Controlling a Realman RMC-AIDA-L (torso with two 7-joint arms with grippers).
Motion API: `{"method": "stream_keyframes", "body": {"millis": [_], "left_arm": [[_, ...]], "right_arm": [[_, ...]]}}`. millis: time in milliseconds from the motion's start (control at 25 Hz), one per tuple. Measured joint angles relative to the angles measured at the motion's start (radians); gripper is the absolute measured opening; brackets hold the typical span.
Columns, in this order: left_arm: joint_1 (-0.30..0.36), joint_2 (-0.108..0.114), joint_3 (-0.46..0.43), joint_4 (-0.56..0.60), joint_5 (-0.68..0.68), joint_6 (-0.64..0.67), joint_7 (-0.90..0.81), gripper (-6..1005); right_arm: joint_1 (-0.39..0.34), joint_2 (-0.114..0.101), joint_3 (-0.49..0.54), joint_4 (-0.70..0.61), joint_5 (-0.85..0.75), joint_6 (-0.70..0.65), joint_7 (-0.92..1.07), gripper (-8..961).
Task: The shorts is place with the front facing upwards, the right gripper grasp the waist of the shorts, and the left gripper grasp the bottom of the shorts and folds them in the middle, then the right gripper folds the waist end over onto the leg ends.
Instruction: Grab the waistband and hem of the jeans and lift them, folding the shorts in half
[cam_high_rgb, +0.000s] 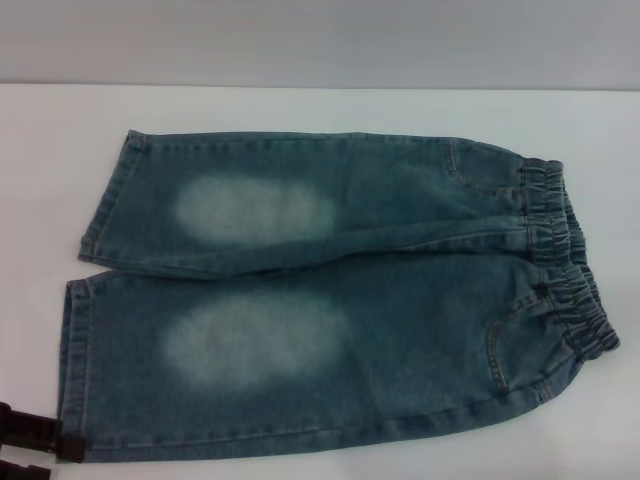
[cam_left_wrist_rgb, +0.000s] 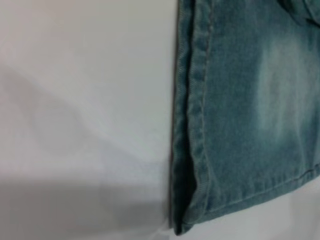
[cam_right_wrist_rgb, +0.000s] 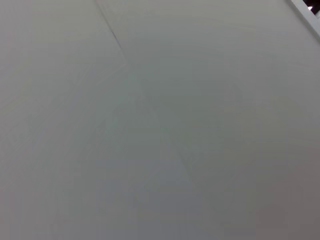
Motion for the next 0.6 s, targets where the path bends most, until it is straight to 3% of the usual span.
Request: {"method": "stream_keyframes", "body": {"millis": [600], "left_arm": [[-0.016,-0.001,-0.004,-0.002,0.041,-0.025,-0.014,799]], "right_arm": [[-0.005,0.0,-0.005,0.001,0.0,0.0,0.003,788]]}}
